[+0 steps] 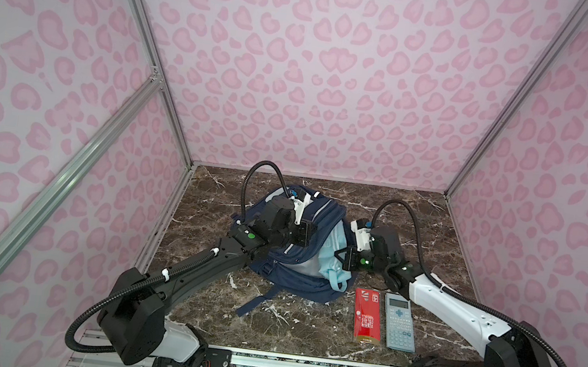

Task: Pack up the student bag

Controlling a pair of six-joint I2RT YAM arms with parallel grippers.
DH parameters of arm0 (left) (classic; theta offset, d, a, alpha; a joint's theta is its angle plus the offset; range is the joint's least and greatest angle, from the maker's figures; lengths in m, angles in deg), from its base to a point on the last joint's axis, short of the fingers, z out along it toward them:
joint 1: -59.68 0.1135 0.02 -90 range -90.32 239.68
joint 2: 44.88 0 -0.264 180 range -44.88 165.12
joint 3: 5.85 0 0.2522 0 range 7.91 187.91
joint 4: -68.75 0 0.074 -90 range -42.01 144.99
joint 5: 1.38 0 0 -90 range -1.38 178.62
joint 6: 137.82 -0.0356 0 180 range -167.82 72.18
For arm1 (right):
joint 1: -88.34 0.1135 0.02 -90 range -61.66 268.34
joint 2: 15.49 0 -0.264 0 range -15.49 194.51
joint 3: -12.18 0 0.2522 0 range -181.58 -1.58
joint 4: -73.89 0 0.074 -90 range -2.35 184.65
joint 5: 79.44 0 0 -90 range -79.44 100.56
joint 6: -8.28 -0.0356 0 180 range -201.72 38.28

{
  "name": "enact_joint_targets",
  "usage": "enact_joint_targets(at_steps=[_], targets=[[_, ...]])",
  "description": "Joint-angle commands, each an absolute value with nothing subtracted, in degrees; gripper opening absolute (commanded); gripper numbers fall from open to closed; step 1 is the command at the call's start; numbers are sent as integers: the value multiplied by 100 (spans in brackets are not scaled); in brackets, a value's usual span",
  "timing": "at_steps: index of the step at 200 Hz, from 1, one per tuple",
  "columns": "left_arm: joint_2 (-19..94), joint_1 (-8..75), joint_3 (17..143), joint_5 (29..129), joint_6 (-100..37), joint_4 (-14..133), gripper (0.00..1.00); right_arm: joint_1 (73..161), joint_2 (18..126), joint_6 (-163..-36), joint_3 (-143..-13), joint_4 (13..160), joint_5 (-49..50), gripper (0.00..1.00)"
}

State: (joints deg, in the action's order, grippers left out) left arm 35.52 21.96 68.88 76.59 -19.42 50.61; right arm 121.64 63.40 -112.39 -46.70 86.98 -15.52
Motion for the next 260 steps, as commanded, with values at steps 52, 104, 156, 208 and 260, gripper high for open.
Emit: enact_joint_targets(at_steps=[52,104,156,208,260], targets=[[3393,2233,7169,6684,-1759,5693,3,12802,8846,-12811,-5781,5045,-971,0],[3343,2246,7066,6816,-1618,5581,3,13268,9345,-12883,-6274,5237,138,52],[3332,2259,6822,7548,-2049,5148,3,13281,8005,-12559,-5167,6487,318,69],[3289,2276,6364,7727,-2454,5005,3,13268,6397,-12429,-4074,7848,605,70],[3417,2365,6454,8083,-3305,3868,3,13233,4766,-12689,-3844,11144,1761,87]])
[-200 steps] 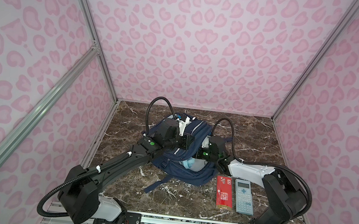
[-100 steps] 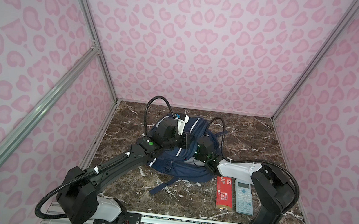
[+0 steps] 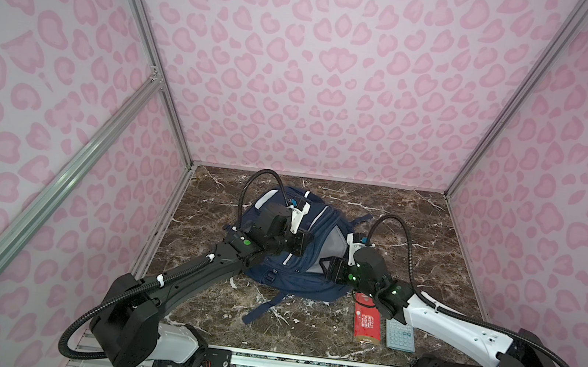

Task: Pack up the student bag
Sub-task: 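Move the right gripper out to the red box while left holds the bag edge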

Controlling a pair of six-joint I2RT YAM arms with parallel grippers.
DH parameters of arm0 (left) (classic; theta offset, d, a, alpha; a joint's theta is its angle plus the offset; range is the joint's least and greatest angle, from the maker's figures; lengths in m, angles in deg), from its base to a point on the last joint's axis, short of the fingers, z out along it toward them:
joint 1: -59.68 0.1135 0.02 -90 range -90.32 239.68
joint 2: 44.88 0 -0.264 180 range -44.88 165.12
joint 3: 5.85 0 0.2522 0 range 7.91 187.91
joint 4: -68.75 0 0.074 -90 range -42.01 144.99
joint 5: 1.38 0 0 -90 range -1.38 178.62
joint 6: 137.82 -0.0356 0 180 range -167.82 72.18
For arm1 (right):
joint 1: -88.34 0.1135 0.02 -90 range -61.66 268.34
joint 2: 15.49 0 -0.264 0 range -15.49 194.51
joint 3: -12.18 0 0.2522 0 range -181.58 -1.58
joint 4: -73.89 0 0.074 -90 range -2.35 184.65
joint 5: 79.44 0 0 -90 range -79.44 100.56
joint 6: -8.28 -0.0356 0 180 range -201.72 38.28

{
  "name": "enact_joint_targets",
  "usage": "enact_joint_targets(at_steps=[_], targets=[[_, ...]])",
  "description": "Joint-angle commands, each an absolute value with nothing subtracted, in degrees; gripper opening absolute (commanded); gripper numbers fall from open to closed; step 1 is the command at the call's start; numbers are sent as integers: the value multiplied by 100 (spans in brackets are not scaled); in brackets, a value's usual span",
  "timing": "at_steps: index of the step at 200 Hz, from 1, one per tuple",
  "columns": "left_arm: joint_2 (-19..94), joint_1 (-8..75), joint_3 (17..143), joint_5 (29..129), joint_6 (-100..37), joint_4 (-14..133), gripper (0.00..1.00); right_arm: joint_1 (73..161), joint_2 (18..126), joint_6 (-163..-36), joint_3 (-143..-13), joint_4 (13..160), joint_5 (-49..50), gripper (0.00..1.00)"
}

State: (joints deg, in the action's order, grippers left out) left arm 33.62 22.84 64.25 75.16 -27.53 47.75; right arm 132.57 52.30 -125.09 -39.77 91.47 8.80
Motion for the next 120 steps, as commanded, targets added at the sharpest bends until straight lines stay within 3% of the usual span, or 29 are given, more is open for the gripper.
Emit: enact_joint_targets(at_steps=[1,11,40,54,62,75,88,100,120], targets=[[3415,2365,6453,8095,-3314,3853,3,13231,4746,-12698,-3829,11207,1800,88],[3360,2382,6426,8269,-3347,3770,3,13193,4488,-12748,-3701,11608,1950,98],[3145,2426,6301,8271,-3225,3817,5,12839,3832,-12821,-3196,11967,1430,99],[3091,2417,6245,7863,-3023,3999,22,12675,3595,-12819,-3039,12133,1276,99],[3017,2396,6261,7752,-2821,4048,40,12535,3526,-12813,-2995,12318,1263,99],[2735,2185,6245,8062,-2415,4140,67,12205,3522,-12660,-2921,12496,1107,99],[2466,1780,6242,8457,-2042,4265,84,11960,3526,-12517,-2836,12449,900,98],[2377,1469,6263,8556,-1652,4393,92,11906,3496,-12437,-2755,12284,810,99],[2509,1042,6078,8001,-1009,5028,94,11800,3572,-12397,-2757,12211,556,95]])
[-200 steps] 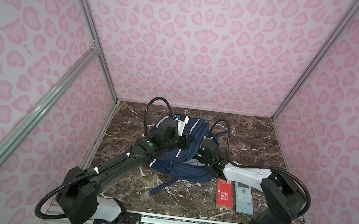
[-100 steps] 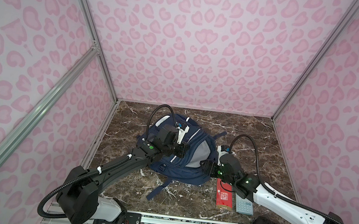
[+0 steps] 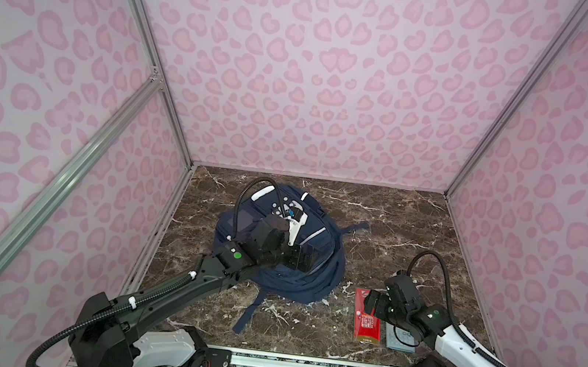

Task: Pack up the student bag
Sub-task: 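Move the right gripper out to the red box while left holds the bag edge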

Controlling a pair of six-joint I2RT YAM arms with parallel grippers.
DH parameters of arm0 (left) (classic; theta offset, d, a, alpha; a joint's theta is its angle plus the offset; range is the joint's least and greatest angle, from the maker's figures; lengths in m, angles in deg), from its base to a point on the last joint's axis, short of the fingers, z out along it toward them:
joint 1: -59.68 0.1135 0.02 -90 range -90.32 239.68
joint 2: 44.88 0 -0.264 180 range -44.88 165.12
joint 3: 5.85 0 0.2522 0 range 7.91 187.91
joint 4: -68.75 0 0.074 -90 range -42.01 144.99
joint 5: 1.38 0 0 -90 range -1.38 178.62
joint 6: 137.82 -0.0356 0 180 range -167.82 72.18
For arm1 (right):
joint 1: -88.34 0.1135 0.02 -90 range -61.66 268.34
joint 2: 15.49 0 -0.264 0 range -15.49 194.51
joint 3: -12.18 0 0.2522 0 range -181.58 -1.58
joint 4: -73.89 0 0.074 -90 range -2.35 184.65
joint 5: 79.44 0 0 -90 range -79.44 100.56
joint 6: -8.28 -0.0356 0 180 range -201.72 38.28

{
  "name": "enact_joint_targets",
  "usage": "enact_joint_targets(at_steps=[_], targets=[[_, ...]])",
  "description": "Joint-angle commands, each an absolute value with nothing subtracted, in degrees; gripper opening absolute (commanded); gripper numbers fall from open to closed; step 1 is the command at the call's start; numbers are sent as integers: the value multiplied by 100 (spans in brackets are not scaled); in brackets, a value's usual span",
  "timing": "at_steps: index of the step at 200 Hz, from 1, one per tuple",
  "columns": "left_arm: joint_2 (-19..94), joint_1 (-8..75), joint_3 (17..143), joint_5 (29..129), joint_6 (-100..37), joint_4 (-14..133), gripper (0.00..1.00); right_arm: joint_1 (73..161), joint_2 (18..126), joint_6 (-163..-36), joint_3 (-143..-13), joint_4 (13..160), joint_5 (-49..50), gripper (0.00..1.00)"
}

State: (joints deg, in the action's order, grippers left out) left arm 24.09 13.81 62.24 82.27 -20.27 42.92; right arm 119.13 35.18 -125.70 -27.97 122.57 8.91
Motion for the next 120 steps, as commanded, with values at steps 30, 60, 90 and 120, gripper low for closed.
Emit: enact_joint_targets(at_steps=[30,60,90,120], targets=[[3104,353,5682,7628,-316,5965,77,11769,3644,-12344,-2755,12149,440,88],[3727,-7,5573,7881,-150,6151,62,11718,3895,-12295,-2654,12078,436,80],[4064,-52,5675,8022,-147,6182,53,11717,4173,-12270,-2660,12007,439,80],[4793,-230,5975,7893,-189,6342,45,11717,4403,-12251,-2591,11662,37,79]])
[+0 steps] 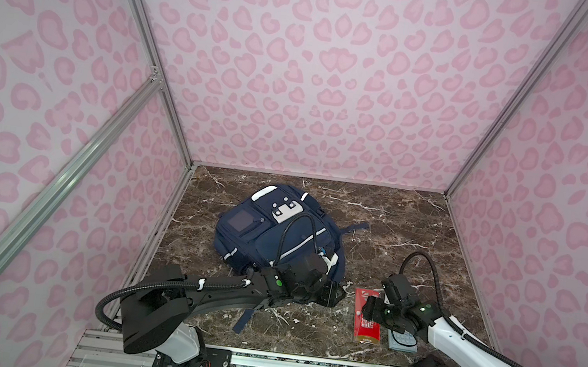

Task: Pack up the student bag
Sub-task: 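Move the right gripper out to the red box while left holds the bag edge, then grasp the red pencil box with the right gripper and lift it upright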

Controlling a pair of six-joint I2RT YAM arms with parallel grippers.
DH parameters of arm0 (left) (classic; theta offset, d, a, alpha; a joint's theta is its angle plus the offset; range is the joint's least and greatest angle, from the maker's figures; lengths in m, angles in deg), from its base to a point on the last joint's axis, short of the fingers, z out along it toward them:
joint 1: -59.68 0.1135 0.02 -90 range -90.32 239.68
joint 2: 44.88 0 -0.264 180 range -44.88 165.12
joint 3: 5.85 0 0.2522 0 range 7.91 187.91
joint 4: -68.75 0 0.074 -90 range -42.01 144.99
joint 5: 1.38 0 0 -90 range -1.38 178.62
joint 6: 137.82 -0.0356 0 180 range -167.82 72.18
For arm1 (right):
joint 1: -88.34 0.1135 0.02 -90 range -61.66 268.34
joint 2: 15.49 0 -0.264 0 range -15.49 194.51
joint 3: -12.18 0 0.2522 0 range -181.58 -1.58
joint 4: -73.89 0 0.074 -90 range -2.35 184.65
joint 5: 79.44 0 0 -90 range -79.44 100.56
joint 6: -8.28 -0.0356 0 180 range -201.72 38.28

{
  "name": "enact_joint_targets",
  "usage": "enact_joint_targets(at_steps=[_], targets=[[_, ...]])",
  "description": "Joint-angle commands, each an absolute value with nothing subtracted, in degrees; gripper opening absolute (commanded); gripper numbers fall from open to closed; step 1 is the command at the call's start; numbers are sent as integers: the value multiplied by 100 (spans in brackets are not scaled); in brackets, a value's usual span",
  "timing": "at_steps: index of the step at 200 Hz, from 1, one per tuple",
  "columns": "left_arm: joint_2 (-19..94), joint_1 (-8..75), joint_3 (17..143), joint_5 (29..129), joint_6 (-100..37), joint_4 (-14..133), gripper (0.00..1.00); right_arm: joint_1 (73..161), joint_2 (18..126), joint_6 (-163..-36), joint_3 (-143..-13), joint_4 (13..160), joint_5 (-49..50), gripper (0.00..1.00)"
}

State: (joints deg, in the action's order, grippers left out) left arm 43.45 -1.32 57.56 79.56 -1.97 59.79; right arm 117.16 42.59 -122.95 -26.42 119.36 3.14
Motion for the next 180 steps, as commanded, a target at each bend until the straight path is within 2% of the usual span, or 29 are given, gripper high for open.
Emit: enact_joint_targets(at_steps=[1,18,32,37,66,82,112,149,169,180], targets=[[4828,-236,5985,7894,-201,6342,45,11717,4411,-12251,-2592,11659,24,79],[5432,-202,6233,7847,-221,6303,38,11678,4544,-12291,-2601,11688,-56,77],[5794,-207,6330,7748,-172,6445,37,11567,4636,-12209,-2489,11505,-409,73],[5927,-211,6379,7688,-155,6514,33,11539,4679,-12161,-2451,11430,-560,71],[6560,-202,6784,7579,-231,6263,27,11458,4629,-12102,-2269,11120,-1167,64],[6804,-215,6989,7564,-292,5984,19,11347,4526,-12165,-2098,10999,-1220,60],[6971,-233,7054,7799,-357,5588,6,11130,4502,-11975,-2082,11308,-1250,54],[6595,-264,6742,8212,-425,5504,4,11120,4782,-11970,-2109,11286,-1179,50],[6812,-202,6647,7848,-356,5844,4,11114,5079,-11929,-2049,10811,-1520,32],[6725,-203,6621,8018,-390,5851,4,11112,5092,-11934,-2054,10711,-1504,26]])
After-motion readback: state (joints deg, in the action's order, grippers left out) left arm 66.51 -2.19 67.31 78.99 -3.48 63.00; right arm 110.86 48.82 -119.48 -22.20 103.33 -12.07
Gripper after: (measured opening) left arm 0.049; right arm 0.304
